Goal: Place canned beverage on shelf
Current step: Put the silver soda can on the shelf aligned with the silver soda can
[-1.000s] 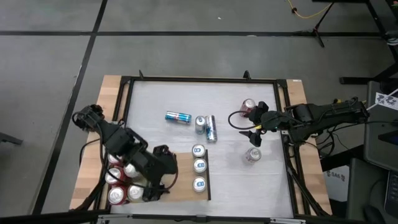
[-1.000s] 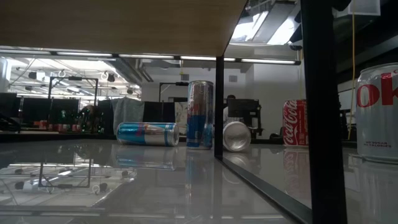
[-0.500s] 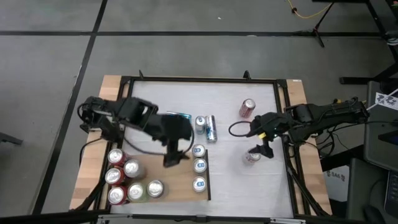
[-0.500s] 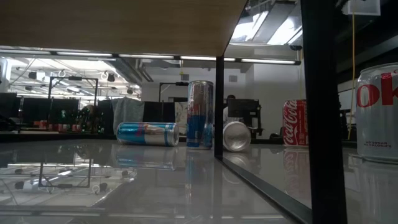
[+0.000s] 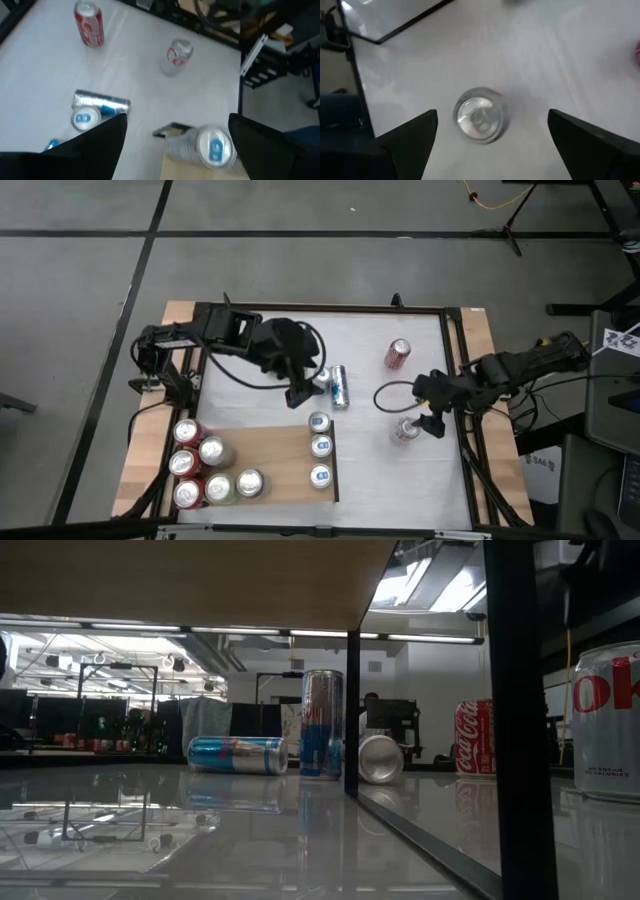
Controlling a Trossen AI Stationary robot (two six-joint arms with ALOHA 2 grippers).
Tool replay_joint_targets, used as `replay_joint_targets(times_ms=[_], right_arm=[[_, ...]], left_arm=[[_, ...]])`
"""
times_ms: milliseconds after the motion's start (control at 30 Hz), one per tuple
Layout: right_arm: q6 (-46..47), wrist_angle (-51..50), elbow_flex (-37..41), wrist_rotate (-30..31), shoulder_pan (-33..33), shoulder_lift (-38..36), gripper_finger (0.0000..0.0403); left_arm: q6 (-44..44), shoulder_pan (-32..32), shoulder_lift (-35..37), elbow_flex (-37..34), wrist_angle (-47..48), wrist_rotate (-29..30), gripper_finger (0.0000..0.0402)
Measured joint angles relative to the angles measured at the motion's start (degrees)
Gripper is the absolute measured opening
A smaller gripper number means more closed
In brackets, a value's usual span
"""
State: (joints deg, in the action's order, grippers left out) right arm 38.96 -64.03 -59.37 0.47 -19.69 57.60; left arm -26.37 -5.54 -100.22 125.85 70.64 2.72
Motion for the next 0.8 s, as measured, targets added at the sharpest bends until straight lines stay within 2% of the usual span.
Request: replay_joint_targets(times_ms=[67,333,567,800], right_arm=[[1.58,0.27,0.00,1.50,-2.66,0.01,0.0367],[7.74,0.89,0.00,15.00,-12.94,1.60,0.0367],[9.67,0.87,0.00,19.37,-18.41,5.66,0.0367],[12.22,-1.07,0.00,21.00,-20.15,10.10,0.0367]], left_arm=[[0.02,0.67,0.00,0.02,-1.02,0.02,0.0338],[0.04,1.86,0.00,-0.01,-2.48,0.02,0.0338],[0.07,1.84,0.00,-0.01,-2.46,1.98,0.0338],[0.07,1.84,-0.02,-0.03,-2.43,2.32,0.0338]])
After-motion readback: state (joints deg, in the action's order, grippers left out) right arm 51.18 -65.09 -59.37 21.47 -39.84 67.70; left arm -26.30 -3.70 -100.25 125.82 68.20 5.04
